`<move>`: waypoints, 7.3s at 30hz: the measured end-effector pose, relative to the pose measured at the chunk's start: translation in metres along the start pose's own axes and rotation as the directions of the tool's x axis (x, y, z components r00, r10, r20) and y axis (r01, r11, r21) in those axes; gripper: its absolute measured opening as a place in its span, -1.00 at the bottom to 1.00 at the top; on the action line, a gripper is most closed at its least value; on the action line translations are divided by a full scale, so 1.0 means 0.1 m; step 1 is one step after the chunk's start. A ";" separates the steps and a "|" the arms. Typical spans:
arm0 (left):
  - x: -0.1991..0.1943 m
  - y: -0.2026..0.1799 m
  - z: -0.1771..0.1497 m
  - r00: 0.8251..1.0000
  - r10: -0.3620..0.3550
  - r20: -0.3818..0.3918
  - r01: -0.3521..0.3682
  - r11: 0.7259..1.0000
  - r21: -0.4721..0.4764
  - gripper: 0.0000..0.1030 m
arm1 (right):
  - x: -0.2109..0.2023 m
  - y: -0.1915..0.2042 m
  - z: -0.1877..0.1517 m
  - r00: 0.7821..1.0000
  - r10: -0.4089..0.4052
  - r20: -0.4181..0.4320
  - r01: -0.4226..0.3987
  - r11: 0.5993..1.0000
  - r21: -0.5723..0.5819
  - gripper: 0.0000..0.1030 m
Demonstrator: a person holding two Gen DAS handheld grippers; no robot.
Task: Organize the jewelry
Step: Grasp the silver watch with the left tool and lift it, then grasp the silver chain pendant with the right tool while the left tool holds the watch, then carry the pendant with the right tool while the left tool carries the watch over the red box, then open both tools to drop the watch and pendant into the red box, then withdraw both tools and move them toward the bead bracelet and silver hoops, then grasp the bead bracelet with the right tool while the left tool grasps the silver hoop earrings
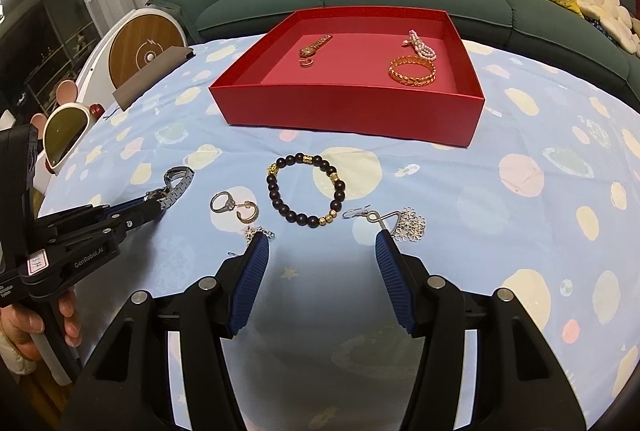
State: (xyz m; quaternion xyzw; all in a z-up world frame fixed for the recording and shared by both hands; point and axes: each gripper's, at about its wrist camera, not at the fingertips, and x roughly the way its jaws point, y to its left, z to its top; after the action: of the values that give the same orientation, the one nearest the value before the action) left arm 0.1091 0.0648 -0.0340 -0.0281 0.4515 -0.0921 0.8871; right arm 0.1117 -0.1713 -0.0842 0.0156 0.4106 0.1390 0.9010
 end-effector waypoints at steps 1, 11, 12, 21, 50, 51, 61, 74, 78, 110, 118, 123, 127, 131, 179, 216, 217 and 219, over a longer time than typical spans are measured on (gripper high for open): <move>0.00 0.00 0.00 1.000 0.011 0.008 -0.011 1.000 0.001 -0.39 | 0.00 0.01 0.00 1.000 0.001 0.000 -0.001 1.000 -0.002 0.05; 0.09 -0.01 0.07 1.000 0.007 0.021 -0.008 1.000 0.015 -0.24 | 0.00 0.02 0.00 1.000 0.006 0.000 -0.006 1.000 -0.002 0.05; 0.10 -0.02 0.07 1.000 0.005 0.021 -0.005 1.000 0.020 -0.24 | -0.01 0.02 0.00 1.000 0.007 0.000 -0.007 1.000 -0.002 0.05; 0.15 -0.11 0.07 1.000 -0.009 0.029 0.008 0.999 0.050 -0.48 | -0.01 0.04 0.00 1.000 0.010 -0.002 -0.010 1.000 -0.007 0.05; -0.28 -0.26 0.28 0.986 -0.124 0.110 0.121 0.992 0.026 -0.77 | 0.00 -0.04 0.05 1.000 0.005 0.016 -0.006 1.000 0.010 0.05; -0.28 -0.26 0.29 0.986 -0.127 0.109 0.125 0.992 0.025 -0.77 | 0.00 -0.11 0.07 1.000 -0.006 0.021 0.006 1.000 0.030 0.05; -0.32 -0.36 0.32 0.983 -0.149 0.111 0.146 0.989 0.036 -0.77 | 0.22 -0.26 0.06 0.997 -0.075 -0.010 0.075 0.996 0.052 0.05; -0.28 -0.36 0.31 0.984 -0.155 0.093 0.153 0.988 0.033 -0.77 | 0.32 -0.36 0.05 0.989 -0.147 0.008 0.147 0.989 0.032 -0.67; -0.27 -0.36 0.30 0.983 -0.157 0.091 0.155 0.987 0.033 -0.77 | 0.30 -0.38 0.04 0.989 -0.147 0.011 0.147 0.989 0.031 -0.71; -0.35 -0.83 1.21 0.953 -0.180 0.242 0.165 0.983 0.079 -0.76 | -0.43 -0.41 0.88 0.969 -0.046 0.242 0.034 0.998 0.053 -0.89; 0.06 -0.76 1.48 0.967 -0.132 0.216 0.116 0.990 0.084 -0.76 | -0.16 -0.72 1.18 0.971 -0.055 0.232 0.029 0.993 0.113 -0.89; 0.38 -0.59 1.58 0.983 -0.103 0.155 0.099 0.994 0.036 -0.76 | 0.09 -0.80 1.23 0.979 -0.066 0.194 0.042 0.991 0.125 -0.89; 0.50 -0.58 1.63 0.985 -0.093 0.145 0.087 0.995 0.042 -0.76 | 0.24 -0.83 1.19 0.984 -0.071 0.161 0.051 0.991 0.126 -0.89; 0.58 -0.55 1.61 0.989 -0.080 0.122 0.074 0.996 0.046 -0.76 | 0.35 -0.88 1.14 0.988 -0.085 0.125 0.069 0.989 0.127 -0.89; -0.21 -0.12 0.45 0.996 -0.048 0.081 0.053 0.997 -0.061 -0.27 | 0.12 -0.11 0.17 1.000 0.021 0.018 -0.021 1.000 0.015 -0.04; 0.25 -0.51 0.16 0.997 -0.083 -0.007 0.083 0.990 0.111 -0.07 | 0.49 -0.10 0.25 0.996 -0.079 -0.032 0.079 0.997 -0.013 -0.86; 0.26 -0.52 0.16 0.997 -0.076 -0.002 0.076 0.991 0.114 -0.07 | 0.49 -0.12 0.25 0.996 -0.078 -0.033 0.078 0.997 -0.008 -0.86; 0.28 -0.55 0.16 0.998 -0.069 0.009 0.067 0.990 0.124 -0.07 | 0.48 -0.15 0.24 0.997 -0.074 -0.035 0.074 0.997 0.002 -0.86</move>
State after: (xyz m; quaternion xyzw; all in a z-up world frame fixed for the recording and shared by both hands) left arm 0.1310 0.0049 -0.0394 0.0109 0.4379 -0.1500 0.8864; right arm 0.1630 -0.1709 -0.1051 -0.0007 0.4267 0.1050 0.8983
